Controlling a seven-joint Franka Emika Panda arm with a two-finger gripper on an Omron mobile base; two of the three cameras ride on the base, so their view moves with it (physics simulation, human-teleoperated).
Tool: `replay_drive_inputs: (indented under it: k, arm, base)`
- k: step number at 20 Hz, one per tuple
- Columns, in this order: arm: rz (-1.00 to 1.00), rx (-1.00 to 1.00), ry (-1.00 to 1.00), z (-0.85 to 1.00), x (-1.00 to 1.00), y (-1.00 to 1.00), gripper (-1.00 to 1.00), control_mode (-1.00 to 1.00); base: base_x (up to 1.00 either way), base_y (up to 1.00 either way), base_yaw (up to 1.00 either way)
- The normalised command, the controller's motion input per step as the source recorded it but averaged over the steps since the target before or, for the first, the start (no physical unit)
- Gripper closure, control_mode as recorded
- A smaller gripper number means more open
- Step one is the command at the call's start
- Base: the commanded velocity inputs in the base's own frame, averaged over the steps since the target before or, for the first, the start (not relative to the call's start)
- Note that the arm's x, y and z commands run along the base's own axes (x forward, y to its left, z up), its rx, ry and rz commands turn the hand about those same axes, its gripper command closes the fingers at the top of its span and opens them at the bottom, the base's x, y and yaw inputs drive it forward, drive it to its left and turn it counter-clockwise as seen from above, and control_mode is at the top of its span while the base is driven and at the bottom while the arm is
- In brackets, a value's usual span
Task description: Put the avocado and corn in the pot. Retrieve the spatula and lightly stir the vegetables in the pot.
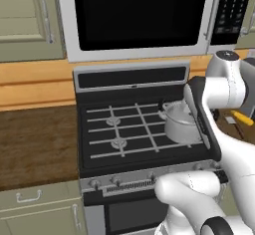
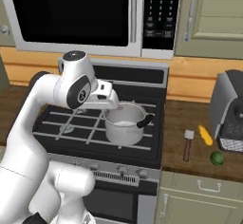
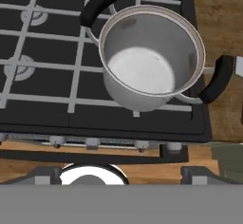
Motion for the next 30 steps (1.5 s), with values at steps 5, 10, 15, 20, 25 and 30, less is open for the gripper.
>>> replay_drive_inputs:
  k: [5,10,15,20,25,30]
  arm:
    - [0.00,0.00,0.00,0.00,0.00,0.00,-1.00,1.00]
    - [0.00,0.00,0.00,0.00,0.00,0.00,-1.00,1.00]
    - [0.00,0.00,0.00,0.00,0.00,0.00,-1.00,1.00]
    - [0.00,0.00,0.00,0.00,0.00,0.00,-1.00,1.00]
    - [-0.04,0.01,0.05,-0.36,0.07,-0.48,-1.00,-1.00]
    - [-0.13,0.02,0.15,-1.00,0.46,-1.00,-1.00,-1.00]
  base:
    - [0.00,-0.62,0.00]
    - [0.00,-0.68,0.00]
    - [0.00,-0.66,0.00]
    - [0.08,-0.45,0.00]
    - [0.04,-0.14,0.00]
    - [0.00,0.00,0.00]
